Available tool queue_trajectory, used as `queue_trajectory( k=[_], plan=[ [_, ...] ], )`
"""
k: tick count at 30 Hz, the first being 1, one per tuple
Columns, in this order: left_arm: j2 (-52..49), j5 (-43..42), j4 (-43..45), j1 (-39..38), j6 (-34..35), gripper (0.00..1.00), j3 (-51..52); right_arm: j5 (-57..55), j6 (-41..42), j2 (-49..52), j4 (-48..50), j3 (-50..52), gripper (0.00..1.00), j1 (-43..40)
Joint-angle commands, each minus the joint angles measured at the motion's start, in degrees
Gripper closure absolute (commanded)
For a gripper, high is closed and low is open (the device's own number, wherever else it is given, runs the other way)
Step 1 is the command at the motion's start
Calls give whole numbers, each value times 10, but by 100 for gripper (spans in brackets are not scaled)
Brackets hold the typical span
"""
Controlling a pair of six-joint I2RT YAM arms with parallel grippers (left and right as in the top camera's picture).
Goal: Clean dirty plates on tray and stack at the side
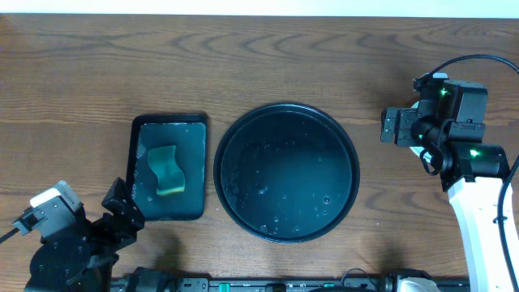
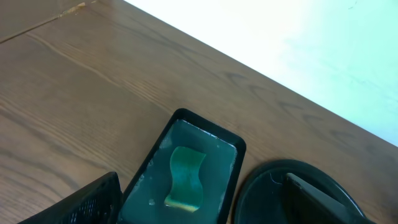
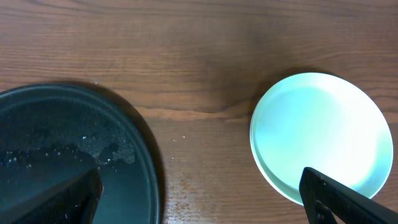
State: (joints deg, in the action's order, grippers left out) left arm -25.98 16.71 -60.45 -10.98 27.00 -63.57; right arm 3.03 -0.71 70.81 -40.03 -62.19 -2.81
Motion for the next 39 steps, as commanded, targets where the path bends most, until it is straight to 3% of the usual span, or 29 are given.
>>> queue_trajectory(
  k=[1, 6, 9, 13, 20, 25, 33, 39],
  plan=[
    [1, 12, -3, -1, -18, 18, -4, 4, 0, -4, -1, -7, 1, 5],
    [8, 56, 9, 17, -34, 18, 11, 4, 0, -4, -1, -7, 1, 4],
    [26, 57, 64, 41, -57, 18, 41, 4, 0, -4, -1, -7, 1, 4],
    [80, 23, 181, 55, -114, 18, 120, 4, 0, -4, -1, -7, 1, 4],
    [166, -44, 410, 68, -116, 18, 306, 4, 0, -4, -1, -7, 1, 5],
    [185, -78, 529, 76, -118, 18, 384, 4, 0, -4, -1, -7, 1, 4],
    [236, -97, 630, 76, -120, 18, 463, 4, 0, -4, -1, -7, 1, 4],
    [259, -99, 645, 80, -120, 18, 492, 4, 0, -4, -1, -7, 1, 5]
  ],
)
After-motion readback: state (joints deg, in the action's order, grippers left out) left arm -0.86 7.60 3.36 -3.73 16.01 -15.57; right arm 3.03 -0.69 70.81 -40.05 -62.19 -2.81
